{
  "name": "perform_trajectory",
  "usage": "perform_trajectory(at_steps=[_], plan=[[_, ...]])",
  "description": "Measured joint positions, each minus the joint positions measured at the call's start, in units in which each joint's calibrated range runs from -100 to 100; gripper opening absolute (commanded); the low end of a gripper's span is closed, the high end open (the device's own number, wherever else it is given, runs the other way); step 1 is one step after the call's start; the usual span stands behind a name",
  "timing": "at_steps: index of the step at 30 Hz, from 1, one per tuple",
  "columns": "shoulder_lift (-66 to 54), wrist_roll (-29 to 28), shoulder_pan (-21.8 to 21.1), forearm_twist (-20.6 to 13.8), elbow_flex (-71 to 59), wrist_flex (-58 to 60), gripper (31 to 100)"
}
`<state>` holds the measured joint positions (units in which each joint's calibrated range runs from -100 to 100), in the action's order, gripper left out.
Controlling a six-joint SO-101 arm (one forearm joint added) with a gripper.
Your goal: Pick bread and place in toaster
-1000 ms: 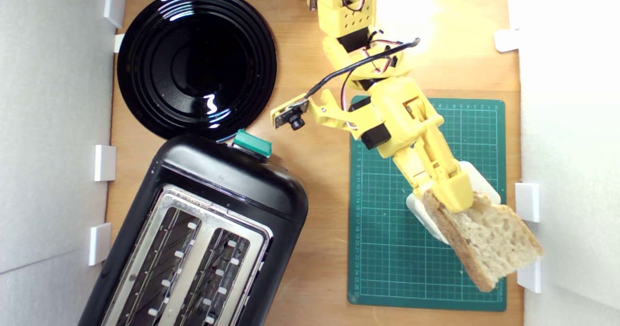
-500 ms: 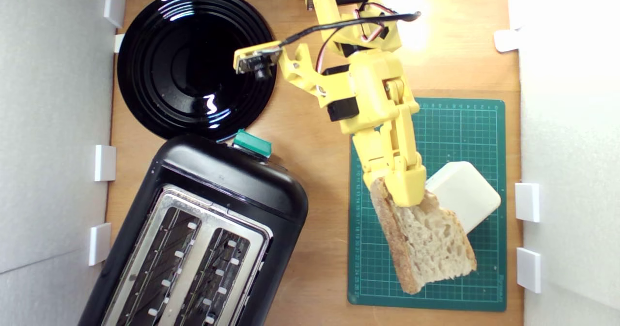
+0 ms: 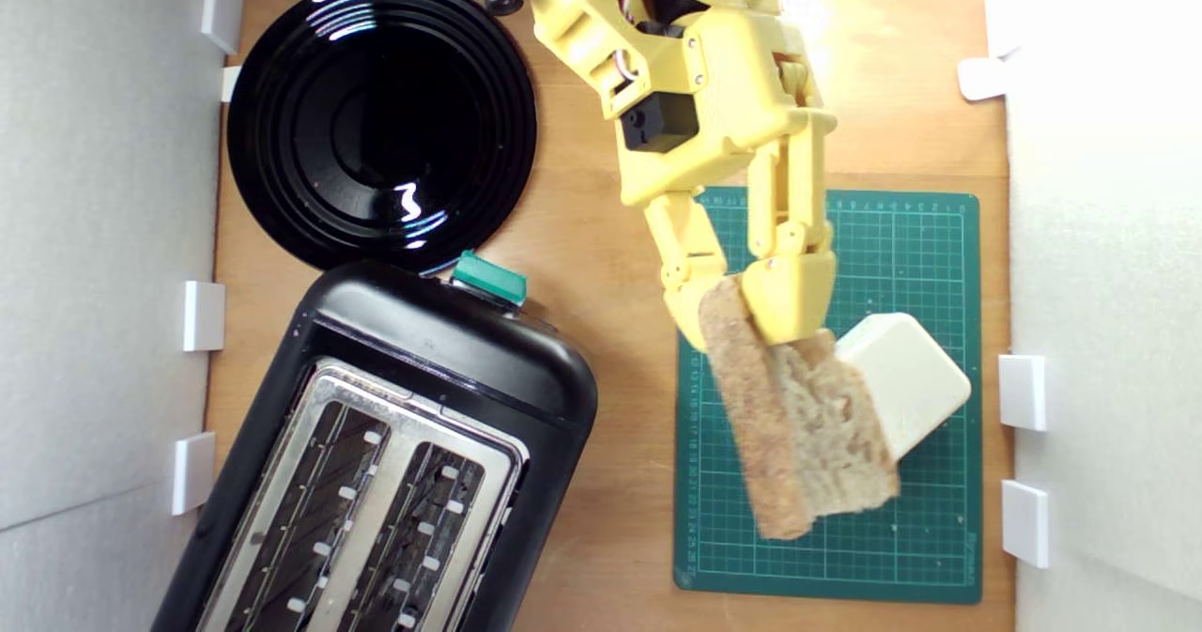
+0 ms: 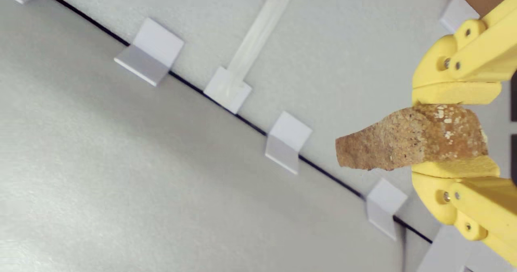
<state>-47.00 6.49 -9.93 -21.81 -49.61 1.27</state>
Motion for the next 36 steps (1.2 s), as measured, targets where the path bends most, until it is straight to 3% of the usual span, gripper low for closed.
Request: perform_trajectory(at_steps=[5,17,36], plan=[[0.3,6.3,-0.6,5.1,14.8,-13.1,61.5],[8.7,19.9,0.4,7.1,51.2,-49.2,61.5],[18.1,42.1,5.9,7.2,73.8,-68.3,61.5]])
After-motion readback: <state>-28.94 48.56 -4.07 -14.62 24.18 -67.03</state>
